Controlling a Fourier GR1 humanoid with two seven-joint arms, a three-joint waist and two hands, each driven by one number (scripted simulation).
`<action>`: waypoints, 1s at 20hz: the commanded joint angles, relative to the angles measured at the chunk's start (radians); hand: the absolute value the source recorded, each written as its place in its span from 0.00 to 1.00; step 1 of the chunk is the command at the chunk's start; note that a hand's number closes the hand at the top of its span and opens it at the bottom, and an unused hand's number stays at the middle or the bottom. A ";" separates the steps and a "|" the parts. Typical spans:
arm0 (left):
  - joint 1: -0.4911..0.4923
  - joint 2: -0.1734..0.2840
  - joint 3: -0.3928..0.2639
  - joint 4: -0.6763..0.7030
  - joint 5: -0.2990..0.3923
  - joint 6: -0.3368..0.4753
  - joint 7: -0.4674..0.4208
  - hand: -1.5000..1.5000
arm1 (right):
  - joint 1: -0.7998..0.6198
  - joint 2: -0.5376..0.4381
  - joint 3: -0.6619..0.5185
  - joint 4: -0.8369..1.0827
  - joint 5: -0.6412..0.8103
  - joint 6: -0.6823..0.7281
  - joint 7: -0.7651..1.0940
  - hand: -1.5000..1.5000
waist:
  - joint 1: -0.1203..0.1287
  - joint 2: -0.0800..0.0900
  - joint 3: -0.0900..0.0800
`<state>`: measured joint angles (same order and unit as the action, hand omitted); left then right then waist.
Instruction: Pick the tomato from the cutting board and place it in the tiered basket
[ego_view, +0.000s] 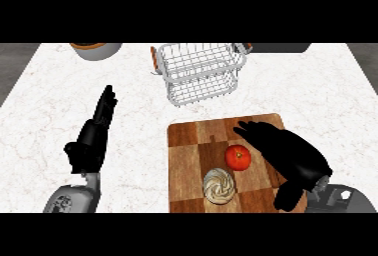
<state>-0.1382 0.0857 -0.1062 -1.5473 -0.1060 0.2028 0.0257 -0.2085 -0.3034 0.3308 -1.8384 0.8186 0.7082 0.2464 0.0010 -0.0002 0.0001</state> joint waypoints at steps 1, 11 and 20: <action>0.020 0.022 0.033 -0.017 0.002 -0.028 0.012 0.50 | 0.066 -0.005 -0.008 -0.010 0.025 0.000 -0.039 0.00 | -0.001 0.000 0.000; 0.041 -0.039 -0.013 -0.051 -0.042 -0.024 0.013 0.50 | 0.001 0.076 0.001 0.157 0.132 -0.082 -0.095 0.00 | 0.001 0.000 0.000; 0.016 -0.070 -0.014 -0.022 -0.102 0.014 0.020 0.50 | -0.050 0.141 -0.012 0.343 0.191 -0.140 -0.150 0.00 | 0.002 0.000 0.000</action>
<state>-0.1264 0.0357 -0.0965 -1.5658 -0.1640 0.1910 0.0414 -0.2240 -0.1866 0.3290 -1.5867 0.9868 0.5942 0.1228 0.0017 0.0000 0.0000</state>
